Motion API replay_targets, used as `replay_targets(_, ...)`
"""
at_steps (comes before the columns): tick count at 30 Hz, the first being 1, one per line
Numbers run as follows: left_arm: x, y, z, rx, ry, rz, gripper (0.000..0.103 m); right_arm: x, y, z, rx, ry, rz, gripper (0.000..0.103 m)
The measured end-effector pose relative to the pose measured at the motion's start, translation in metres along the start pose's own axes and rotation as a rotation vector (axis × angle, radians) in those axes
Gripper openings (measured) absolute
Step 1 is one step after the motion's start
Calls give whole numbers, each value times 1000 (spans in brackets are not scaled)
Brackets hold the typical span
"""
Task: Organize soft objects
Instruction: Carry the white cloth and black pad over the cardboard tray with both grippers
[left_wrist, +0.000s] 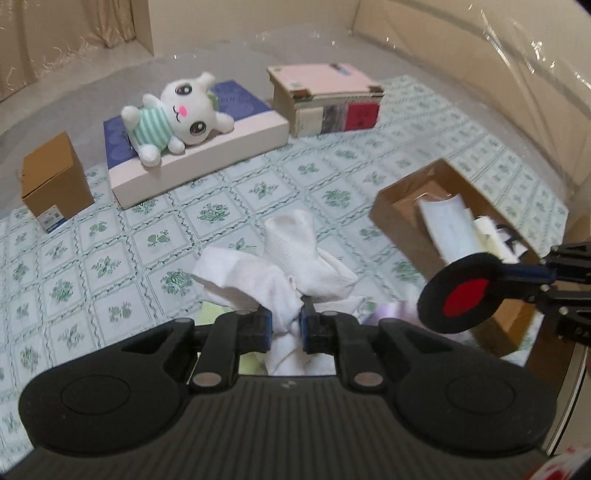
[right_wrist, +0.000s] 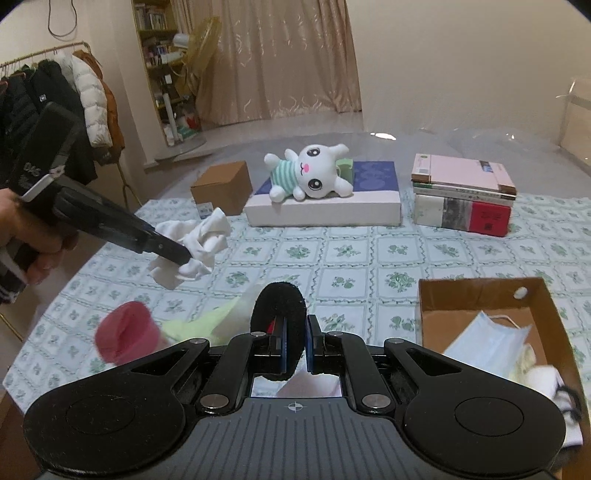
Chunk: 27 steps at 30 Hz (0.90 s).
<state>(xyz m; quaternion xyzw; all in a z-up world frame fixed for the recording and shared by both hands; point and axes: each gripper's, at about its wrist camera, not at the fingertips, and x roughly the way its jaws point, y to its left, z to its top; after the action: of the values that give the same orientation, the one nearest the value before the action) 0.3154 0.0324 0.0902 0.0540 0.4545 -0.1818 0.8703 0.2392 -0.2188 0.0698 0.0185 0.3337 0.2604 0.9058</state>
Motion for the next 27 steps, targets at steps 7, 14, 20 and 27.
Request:
replay_targets(7,-48,-41,-49,-22,-101,19,12,-43,15,-32,63,-34,11,9)
replay_targets(14,-71,-79,-106,-42,-187,87,12,-78,22,-62,87,-65,-11,9)
replay_targets(20,-75,-108,-142,-93,-242,76,12,-102,17,-88,118,-82,-52,9)
replay_targets(27,-71,-146,-157,-104,-271,40,12,-129,7,-115,102,-103,-151,9)
